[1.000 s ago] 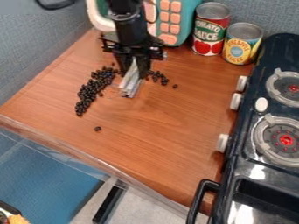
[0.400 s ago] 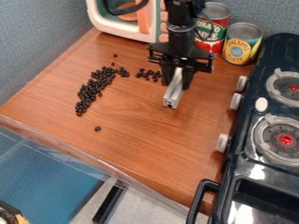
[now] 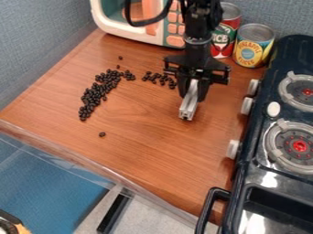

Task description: Sweep into pile

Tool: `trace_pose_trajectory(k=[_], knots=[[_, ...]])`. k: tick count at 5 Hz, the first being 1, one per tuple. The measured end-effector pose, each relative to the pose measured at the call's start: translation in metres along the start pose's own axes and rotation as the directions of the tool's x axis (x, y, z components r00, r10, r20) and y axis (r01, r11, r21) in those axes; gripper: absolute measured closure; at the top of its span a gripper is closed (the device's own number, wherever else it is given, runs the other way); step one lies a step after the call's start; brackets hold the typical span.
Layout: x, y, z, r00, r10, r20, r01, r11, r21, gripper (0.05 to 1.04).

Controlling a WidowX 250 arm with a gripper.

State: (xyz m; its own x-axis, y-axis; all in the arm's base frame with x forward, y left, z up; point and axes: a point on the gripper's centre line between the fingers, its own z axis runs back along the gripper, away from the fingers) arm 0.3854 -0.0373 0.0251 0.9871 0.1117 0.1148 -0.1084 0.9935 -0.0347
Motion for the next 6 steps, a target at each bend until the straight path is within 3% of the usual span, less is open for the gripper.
trace_pose_trajectory(k=[3,6], knots=[[0.016,0.014,-0.007,0.998,0.054,0.017,-0.054,0.999,0.009,0.718],[0.023,0.060,-0.008,0.948,0.316,0.044,-0.317,0.948,0.007,0.718]])
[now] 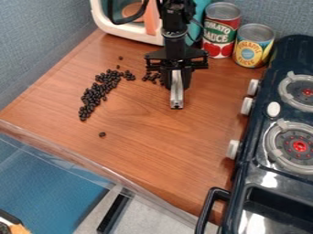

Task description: Sweep into pile

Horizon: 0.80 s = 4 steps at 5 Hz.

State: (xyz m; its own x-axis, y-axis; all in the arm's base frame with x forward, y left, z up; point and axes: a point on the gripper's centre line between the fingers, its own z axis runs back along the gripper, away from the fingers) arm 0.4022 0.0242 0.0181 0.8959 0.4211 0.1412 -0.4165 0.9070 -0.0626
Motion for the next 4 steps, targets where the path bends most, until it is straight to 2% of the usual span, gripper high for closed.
trace_pose_trajectory(k=[2,4], knots=[[0.002,0.030,0.002,0.994,0.109,-0.001,-0.109,0.994,0.010,0.718],[0.001,0.057,0.004,0.988,0.156,-0.010,-0.156,0.988,0.017,0.718]])
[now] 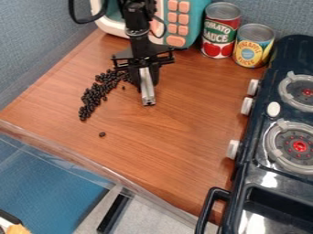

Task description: Sweep into pile

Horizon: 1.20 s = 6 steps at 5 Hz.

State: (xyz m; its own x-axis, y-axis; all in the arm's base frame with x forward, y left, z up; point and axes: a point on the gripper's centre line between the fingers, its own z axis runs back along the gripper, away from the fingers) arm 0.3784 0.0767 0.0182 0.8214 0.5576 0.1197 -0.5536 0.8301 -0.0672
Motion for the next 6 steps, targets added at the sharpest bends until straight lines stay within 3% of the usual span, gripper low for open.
trace_pose_trajectory(k=[6], knots=[[0.000,0.069,0.007,0.998,0.055,-0.008,-0.054,0.997,0.061,0.718]])
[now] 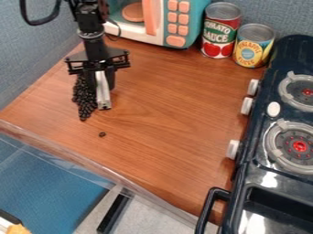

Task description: Sweep into pile

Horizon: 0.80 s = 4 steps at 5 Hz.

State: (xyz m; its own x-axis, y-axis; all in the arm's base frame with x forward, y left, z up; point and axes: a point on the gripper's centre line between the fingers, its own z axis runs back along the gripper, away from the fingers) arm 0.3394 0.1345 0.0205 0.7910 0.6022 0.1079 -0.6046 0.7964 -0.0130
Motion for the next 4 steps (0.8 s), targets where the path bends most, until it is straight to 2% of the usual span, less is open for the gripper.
trace_pose_trajectory(k=[1,2,3,4], knots=[[-0.001,0.003,0.002,1.000,-0.002,0.009,0.002,1.000,-0.002,0.718],[0.002,-0.006,0.020,0.999,-0.005,0.048,0.008,0.998,-0.056,0.718],[-0.002,-0.030,0.030,0.997,-0.046,0.061,0.053,0.991,-0.120,0.718],[-0.013,-0.067,0.047,0.984,-0.149,0.096,0.165,0.970,-0.177,0.718]])
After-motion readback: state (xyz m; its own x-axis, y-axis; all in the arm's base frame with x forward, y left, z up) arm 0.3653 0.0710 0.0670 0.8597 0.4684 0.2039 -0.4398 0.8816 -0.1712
